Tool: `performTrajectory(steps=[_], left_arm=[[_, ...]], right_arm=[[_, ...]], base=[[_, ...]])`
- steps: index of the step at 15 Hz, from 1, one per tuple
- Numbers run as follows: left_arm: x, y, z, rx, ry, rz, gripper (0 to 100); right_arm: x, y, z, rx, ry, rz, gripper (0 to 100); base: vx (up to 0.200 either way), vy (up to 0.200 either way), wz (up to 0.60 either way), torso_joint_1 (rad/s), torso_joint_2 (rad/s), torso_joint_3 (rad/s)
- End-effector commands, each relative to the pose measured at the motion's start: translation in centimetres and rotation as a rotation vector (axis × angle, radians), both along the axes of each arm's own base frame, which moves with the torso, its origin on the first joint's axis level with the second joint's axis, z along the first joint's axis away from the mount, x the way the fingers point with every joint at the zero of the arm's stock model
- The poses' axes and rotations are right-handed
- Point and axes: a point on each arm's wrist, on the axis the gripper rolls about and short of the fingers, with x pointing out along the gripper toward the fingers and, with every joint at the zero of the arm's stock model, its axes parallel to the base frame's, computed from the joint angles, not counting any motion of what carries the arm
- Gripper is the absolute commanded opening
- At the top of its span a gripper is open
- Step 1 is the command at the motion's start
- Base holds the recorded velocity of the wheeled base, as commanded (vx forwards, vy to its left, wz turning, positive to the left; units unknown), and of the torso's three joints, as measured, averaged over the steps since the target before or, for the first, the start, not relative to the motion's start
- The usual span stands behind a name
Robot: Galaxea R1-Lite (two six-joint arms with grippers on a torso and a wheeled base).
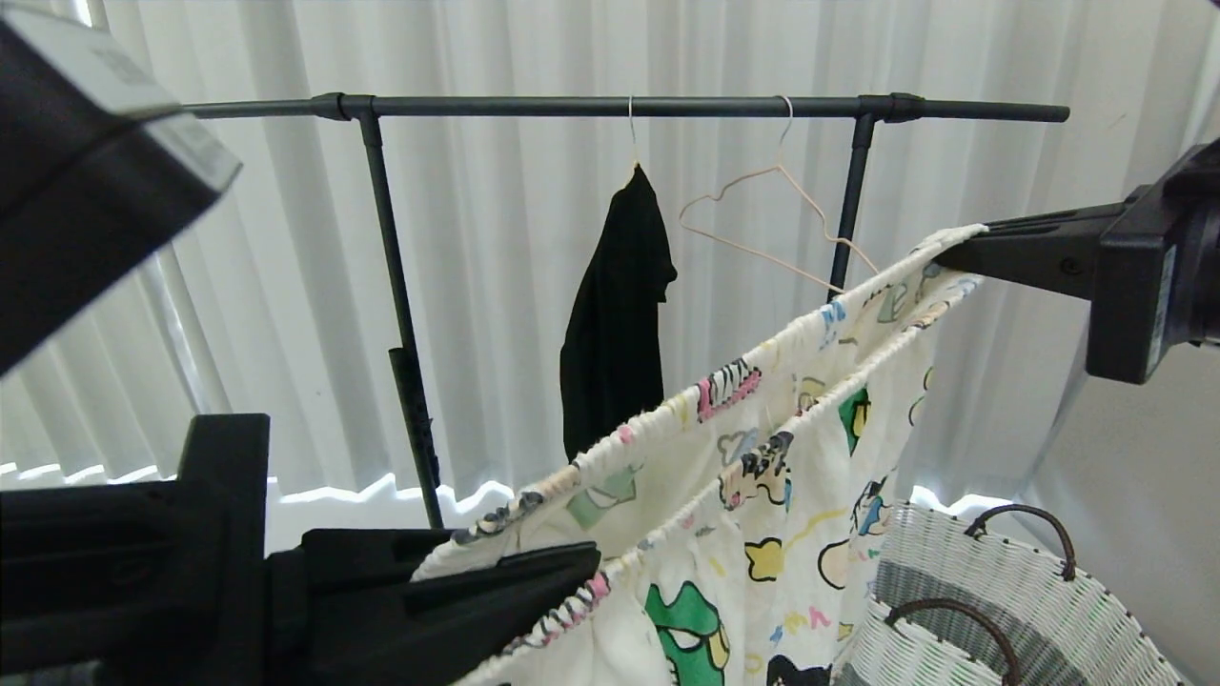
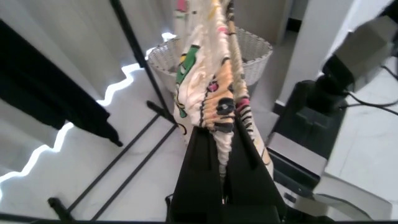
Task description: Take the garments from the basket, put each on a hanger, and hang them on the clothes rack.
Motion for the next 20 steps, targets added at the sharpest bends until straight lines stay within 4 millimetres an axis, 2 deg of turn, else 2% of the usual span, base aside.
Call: performTrajectory(steps=[1,5,7,12,20], left_arm=[[2.2,-0.2,-0.5,0.027,0.005,0.112,0],[6.3,-0.4,1.3,-0.028,-0.036,0.276,0],[7.3,-0.7,1.8,-0.034,-0.066,0.296,0],[7.7,-1.2,1.5,0.006,-0.118,0.272,0],[7.7,-1.2,1.6,0.007,-0.122,0.270,0]], right_arm=[[-0.8,-1.1,0.4,0.006,-0.005,0.000,0],[-3.0,-3.8,0.4,-0.072,0.012,0.020,0],[-3.2,-4.0,0.1,-0.137,-0.009,0.045,0],[-3.0,-2.8,-0.3,-0.164,0.002,0.084,0],[-3.0,-2.9,-0.4,-0.167,0.005,0.081,0]], base=[[0.000,0.000,0.00,0.000,0.00,0.000],[0.000,0.000,0.00,0.000,0.00,0.000],[0.000,0.000,0.00,0.000,0.00,0.000],[0.000,0.000,0.00,0.000,0.00,0.000],[0.000,0.000,0.00,0.000,0.00,0.000]])
